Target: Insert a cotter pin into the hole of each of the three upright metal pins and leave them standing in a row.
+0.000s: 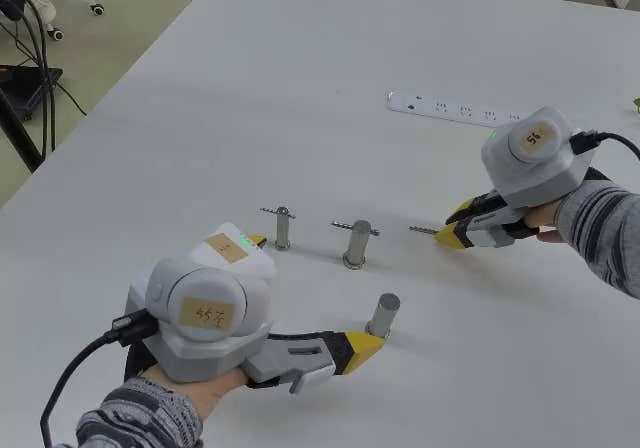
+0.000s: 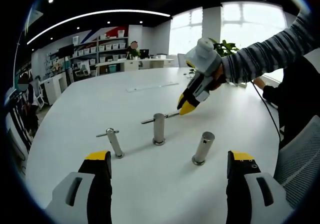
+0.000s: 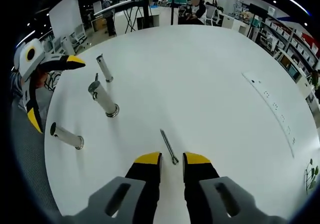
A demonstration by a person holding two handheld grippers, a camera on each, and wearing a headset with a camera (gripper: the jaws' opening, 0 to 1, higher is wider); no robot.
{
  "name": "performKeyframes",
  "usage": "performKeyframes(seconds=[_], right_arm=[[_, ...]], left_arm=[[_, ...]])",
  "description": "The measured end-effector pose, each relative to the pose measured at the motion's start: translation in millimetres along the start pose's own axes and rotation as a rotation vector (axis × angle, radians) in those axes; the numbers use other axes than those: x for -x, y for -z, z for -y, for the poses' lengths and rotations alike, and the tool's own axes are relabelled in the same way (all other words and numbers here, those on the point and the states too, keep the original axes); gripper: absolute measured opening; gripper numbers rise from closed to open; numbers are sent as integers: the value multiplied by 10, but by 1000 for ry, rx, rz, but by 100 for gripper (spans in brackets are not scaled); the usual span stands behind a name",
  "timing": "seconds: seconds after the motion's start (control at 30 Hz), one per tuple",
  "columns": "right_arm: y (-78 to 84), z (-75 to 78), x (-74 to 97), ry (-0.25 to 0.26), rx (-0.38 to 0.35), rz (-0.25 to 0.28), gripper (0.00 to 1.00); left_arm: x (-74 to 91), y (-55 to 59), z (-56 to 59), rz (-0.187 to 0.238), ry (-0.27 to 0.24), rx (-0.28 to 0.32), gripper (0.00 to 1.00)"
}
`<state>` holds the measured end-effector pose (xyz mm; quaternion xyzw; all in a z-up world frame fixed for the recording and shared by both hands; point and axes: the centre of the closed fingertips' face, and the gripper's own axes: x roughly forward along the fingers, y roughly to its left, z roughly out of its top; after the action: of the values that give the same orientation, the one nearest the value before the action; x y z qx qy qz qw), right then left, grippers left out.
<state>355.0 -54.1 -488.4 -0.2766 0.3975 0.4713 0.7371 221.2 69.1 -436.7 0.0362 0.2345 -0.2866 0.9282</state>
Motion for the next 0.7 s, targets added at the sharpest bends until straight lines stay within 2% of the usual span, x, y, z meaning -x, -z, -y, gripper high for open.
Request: performKeyframes(seconds=[0.1,0.17,0.47,0.57,0.7], right_arm=[[36,50,-56,-14,30,-32,9],[51,21,-54,-30,65,-51,7],[15,30,-21,-39,88,-78,0],[11,68,-31,-42,101,-90,0],[11,45,-19,-40,120,-89,0]], left_arm=[[-1,-17,5,7,3,5,95],[-5,-24,6,9,4,6,94],[-22,-1,17,-6,8,6,93],[-30,14,16,-14,10,6,93],[-33,18,18,-17,11,4,92]])
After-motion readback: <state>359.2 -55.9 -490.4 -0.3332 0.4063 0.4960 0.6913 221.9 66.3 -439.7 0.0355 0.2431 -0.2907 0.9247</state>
